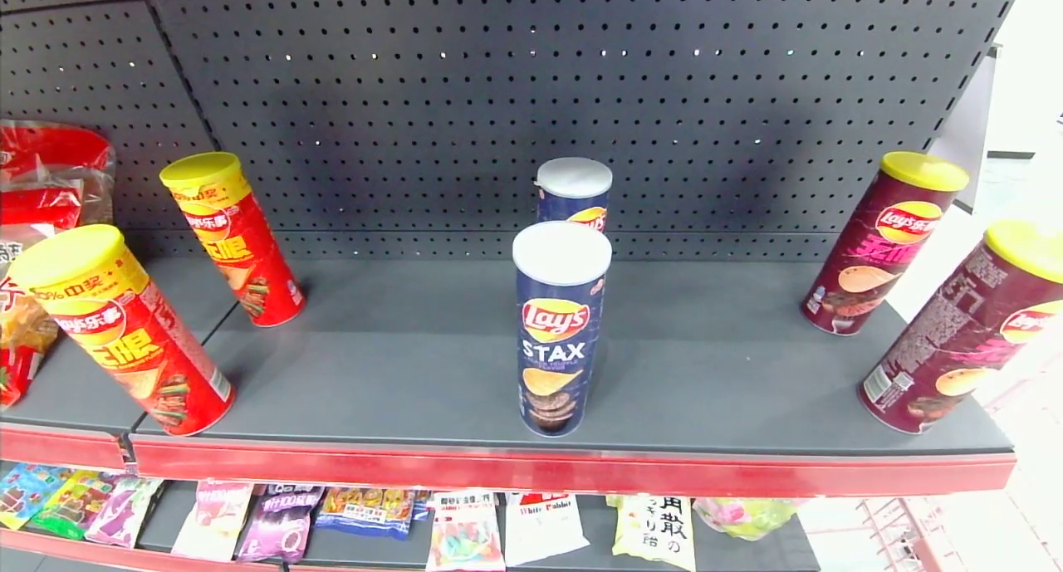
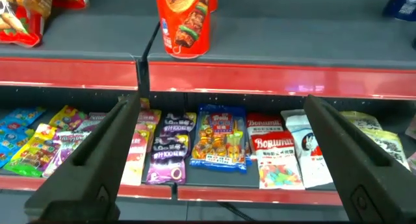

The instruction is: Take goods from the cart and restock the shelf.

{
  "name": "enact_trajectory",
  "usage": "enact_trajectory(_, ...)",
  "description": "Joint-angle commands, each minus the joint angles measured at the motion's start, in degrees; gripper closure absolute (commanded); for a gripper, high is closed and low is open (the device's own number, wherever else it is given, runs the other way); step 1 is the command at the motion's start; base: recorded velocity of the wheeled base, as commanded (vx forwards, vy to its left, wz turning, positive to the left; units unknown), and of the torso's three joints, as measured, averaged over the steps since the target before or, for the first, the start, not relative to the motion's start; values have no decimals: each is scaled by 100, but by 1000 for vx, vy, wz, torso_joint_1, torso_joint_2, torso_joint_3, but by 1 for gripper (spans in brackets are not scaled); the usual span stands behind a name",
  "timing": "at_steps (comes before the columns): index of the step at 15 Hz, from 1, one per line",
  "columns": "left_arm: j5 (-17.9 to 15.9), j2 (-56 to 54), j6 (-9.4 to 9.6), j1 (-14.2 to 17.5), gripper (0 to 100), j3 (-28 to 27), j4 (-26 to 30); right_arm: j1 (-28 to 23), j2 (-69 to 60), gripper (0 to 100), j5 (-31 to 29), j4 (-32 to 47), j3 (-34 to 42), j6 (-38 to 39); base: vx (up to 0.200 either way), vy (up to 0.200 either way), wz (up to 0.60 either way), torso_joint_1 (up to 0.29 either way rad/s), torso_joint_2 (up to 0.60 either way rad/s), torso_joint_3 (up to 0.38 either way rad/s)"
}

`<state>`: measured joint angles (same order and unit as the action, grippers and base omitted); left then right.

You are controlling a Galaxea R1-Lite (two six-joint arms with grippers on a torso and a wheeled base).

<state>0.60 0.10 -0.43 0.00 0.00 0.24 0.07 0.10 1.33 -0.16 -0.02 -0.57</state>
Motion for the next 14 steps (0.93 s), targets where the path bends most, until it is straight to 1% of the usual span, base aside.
enact_trajectory(1,2,-1,-1,0,0,0,2,1,-1,0,-1,-2,-6,-4,0,0,0,0,0,0)
enact_trajectory(14,2,-1,-1,0,0,0,2,1,-1,0,-1,-2,-6,49,0,0,0,0,0,0)
